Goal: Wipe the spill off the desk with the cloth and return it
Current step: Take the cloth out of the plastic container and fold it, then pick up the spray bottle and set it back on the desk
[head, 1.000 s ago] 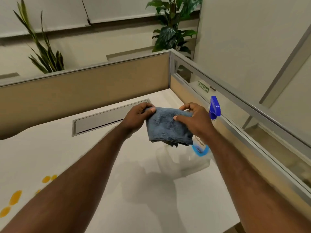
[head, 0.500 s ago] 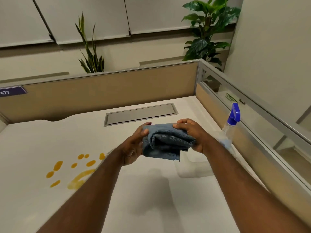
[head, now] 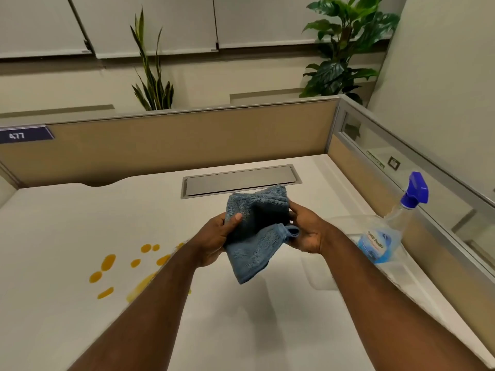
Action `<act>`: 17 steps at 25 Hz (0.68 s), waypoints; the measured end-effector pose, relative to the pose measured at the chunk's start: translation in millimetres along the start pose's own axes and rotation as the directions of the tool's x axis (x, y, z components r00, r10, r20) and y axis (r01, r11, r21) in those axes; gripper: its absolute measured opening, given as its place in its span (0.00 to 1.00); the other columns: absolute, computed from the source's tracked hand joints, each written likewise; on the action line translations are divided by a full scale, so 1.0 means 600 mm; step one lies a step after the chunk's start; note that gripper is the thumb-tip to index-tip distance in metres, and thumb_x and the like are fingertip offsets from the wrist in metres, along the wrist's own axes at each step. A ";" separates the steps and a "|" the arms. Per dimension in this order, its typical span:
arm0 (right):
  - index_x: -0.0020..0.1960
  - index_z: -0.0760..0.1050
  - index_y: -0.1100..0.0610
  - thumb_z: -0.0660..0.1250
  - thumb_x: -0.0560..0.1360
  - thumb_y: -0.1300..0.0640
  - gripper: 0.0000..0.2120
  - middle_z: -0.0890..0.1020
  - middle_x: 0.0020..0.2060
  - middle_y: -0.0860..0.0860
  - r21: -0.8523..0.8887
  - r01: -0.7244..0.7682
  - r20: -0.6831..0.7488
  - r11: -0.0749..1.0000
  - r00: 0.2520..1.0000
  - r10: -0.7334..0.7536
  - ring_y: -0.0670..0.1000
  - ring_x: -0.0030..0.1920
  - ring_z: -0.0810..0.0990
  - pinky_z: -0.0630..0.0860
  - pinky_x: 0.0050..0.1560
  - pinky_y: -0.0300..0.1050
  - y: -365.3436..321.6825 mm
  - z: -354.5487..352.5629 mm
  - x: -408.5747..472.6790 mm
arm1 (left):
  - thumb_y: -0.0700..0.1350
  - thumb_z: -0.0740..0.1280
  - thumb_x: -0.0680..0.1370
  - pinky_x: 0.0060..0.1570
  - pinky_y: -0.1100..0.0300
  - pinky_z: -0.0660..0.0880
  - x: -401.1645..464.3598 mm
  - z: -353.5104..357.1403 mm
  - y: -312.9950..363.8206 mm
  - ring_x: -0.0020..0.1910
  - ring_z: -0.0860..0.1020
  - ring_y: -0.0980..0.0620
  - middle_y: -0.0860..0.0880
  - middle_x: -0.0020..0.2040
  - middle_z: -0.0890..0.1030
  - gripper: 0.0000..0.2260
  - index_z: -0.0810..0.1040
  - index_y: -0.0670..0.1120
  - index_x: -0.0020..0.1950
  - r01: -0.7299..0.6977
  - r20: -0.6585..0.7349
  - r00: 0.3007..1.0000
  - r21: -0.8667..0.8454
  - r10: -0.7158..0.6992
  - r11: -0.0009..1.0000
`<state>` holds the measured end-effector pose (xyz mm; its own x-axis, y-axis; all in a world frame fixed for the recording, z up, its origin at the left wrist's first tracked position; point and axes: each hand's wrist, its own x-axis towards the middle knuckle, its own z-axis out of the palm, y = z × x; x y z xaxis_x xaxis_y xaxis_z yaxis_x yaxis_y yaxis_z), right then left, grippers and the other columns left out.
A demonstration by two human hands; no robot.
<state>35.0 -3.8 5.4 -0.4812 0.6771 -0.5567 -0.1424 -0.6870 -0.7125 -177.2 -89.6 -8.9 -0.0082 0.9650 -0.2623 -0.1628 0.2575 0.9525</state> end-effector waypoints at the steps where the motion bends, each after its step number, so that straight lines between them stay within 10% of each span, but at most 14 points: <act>1: 0.58 0.78 0.57 0.61 0.76 0.39 0.23 0.86 0.47 0.59 -0.009 0.014 -0.032 1.000 0.999 -0.014 0.57 0.45 0.86 0.83 0.40 0.51 0.003 0.003 0.002 | 0.54 0.68 0.75 0.55 0.47 0.79 0.008 -0.005 -0.002 0.57 0.81 0.43 0.41 0.57 0.83 0.19 0.79 0.43 0.60 -0.002 0.006 1.000 -0.043 0.003 0.999; 8: 0.60 0.73 0.56 0.48 0.79 0.37 0.27 0.79 0.55 0.53 -0.467 0.150 -0.353 0.872 0.872 -0.339 0.58 0.56 0.79 0.75 0.58 0.54 0.003 -0.022 -0.023 | 0.51 0.65 0.79 0.54 0.49 0.80 0.061 -0.001 -0.005 0.56 0.81 0.44 0.44 0.58 0.82 0.14 0.76 0.47 0.63 -0.103 -0.117 0.989 -0.125 0.088 0.987; 13: 0.54 0.72 0.60 0.64 0.78 0.49 0.14 0.78 0.46 0.58 -0.752 0.383 -0.570 0.537 0.033 -0.821 0.54 0.45 0.77 0.79 0.50 0.58 0.047 -0.130 -0.068 | 0.53 0.63 0.79 0.48 0.58 0.80 0.087 -0.001 0.003 0.54 0.81 0.49 0.48 0.57 0.81 0.11 0.75 0.52 0.58 -0.131 -0.196 0.973 -0.018 0.125 0.991; 17: 0.63 0.65 0.59 0.73 0.68 0.42 0.33 0.70 0.61 0.62 -0.807 0.308 -0.570 0.504 -0.184 -0.800 0.59 0.61 0.71 0.75 0.56 0.50 0.020 -0.218 -0.081 | 0.55 0.66 0.78 0.45 0.58 0.80 0.098 0.000 0.010 0.51 0.82 0.49 0.49 0.52 0.83 0.09 0.78 0.52 0.54 -0.127 -0.249 0.961 -0.011 0.120 0.992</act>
<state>169.9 -10.2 -31.9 0.6960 0.5755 0.4295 0.4781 0.0749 -0.8751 -178.4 -31.1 -18.7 -0.2733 0.9457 -0.1760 -0.1715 0.1321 0.9763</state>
